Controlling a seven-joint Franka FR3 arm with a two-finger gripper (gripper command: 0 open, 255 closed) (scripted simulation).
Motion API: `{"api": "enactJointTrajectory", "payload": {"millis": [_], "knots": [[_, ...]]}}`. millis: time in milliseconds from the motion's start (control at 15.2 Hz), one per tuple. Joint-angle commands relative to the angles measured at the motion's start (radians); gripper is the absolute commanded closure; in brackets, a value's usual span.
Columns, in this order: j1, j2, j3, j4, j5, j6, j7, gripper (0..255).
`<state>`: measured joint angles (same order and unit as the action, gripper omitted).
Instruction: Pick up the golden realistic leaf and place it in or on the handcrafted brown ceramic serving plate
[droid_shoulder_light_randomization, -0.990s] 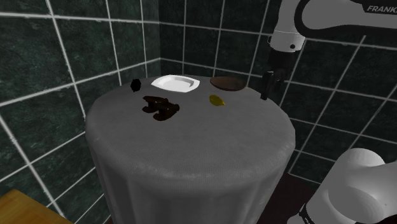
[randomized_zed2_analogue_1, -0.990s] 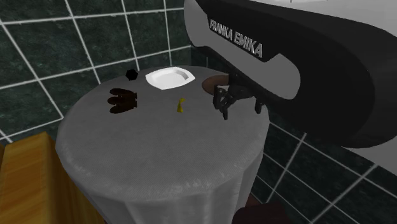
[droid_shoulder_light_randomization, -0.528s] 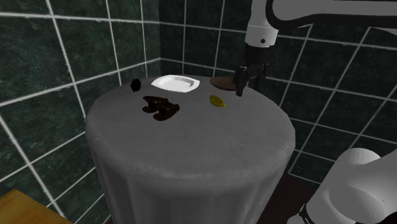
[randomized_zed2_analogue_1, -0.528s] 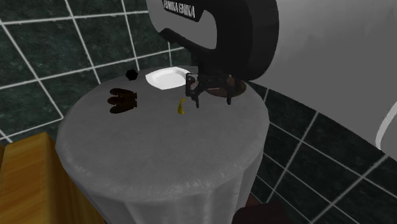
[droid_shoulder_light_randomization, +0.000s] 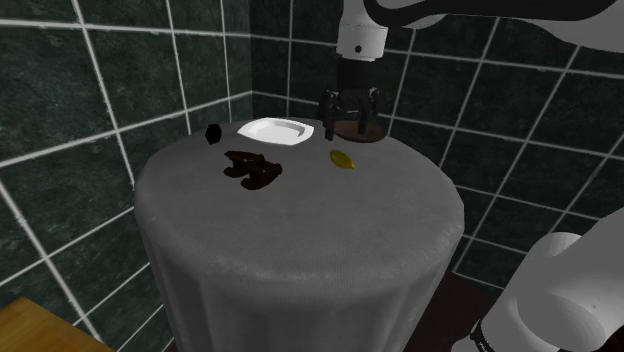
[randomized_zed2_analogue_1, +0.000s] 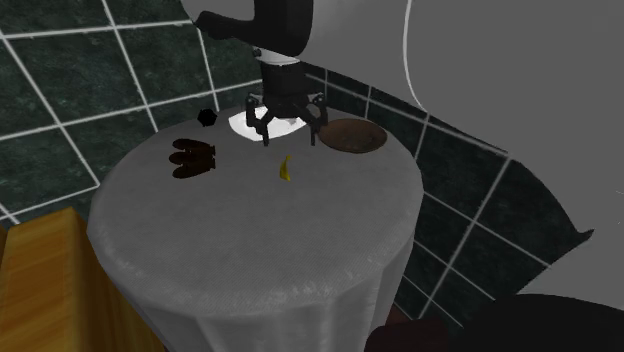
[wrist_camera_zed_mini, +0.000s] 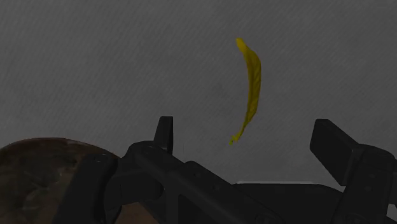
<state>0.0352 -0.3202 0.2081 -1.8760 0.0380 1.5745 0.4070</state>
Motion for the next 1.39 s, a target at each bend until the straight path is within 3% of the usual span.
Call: {"api": "enactJointTrajectory", "payload": {"millis": [0,528,1056,1122,1320], "knots": [[0.001,0.077,0.022,0.08,0.0,0.001,0.051,0],[0.003,0.057,0.021,-0.043,0.005,0.105,0.047,0],[0.003,0.058,0.021,-0.043,0.005,0.104,0.047,0],[0.003,0.058,0.021,-0.043,0.005,0.104,0.047,255],[0.003,0.058,0.021,-0.043,0.005,0.104,0.047,255]]}}
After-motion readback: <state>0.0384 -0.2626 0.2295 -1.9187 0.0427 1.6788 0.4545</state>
